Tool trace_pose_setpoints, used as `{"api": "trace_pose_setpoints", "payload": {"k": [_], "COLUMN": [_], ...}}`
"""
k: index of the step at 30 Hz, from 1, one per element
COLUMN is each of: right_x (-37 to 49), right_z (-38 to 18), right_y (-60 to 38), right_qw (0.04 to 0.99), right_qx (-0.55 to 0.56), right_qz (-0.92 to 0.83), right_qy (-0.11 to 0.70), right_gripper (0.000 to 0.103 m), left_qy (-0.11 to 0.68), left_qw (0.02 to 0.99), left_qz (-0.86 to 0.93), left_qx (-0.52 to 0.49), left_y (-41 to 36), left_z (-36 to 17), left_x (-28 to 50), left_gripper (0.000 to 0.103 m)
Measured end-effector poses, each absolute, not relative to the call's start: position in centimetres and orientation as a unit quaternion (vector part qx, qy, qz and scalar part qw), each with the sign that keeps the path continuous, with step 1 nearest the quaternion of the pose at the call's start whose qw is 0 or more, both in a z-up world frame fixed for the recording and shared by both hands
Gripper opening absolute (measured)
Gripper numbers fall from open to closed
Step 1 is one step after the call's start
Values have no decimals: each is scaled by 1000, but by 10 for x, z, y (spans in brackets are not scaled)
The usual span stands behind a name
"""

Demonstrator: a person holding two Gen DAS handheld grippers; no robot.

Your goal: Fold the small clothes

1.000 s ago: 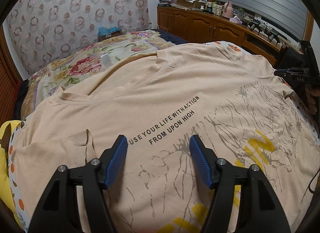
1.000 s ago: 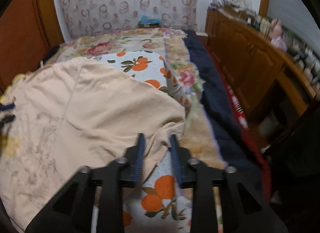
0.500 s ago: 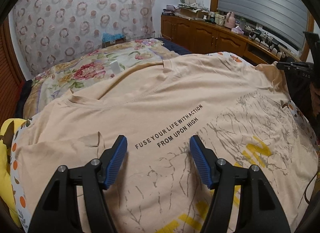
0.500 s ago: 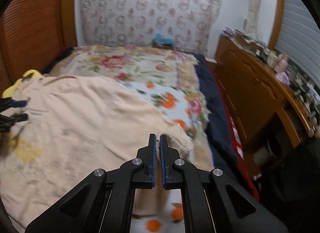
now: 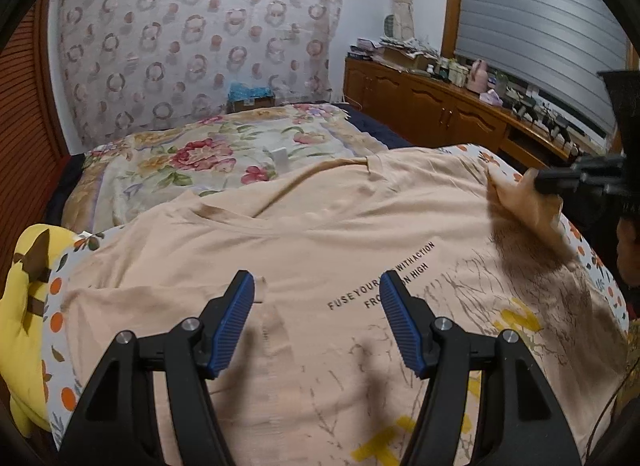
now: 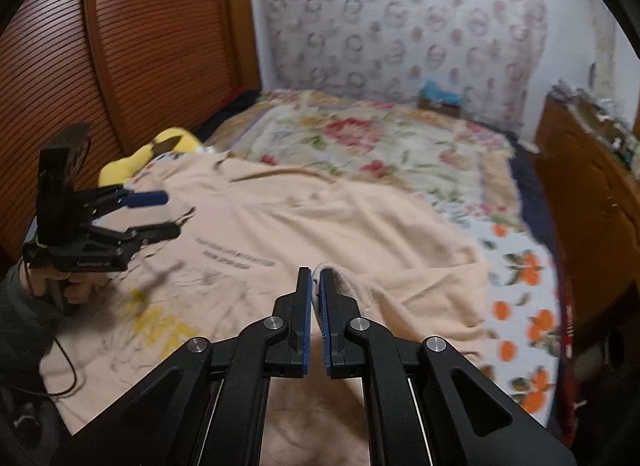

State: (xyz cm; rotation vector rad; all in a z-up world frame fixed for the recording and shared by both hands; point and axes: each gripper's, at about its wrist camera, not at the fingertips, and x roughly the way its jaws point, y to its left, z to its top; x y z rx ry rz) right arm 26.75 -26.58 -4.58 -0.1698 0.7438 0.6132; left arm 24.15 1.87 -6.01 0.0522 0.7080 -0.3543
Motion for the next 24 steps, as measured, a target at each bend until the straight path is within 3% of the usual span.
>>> {"api": "trace_pose_setpoints", "payload": {"k": [3,6,24], "right_x": [273,277,266], "right_z": [-50,-49,-98], "right_y": [-268,-284,-354], "right_qw": [886,895,884], "right_qx": [-85,-91,-85], "right_qz": [277,247,171], "right_qy": [361,359,426], "right_gripper": [24,29,29], "left_qy": [341,339,342], "left_qw": [924,925,921], "left_qz": [-172,-170,-182], "left_qx": [23,26,40], "left_y": [22,21,7], "left_z": [-59,-58,-63], "left_x": [240,238,234], "left_gripper": [65,65,65]}}
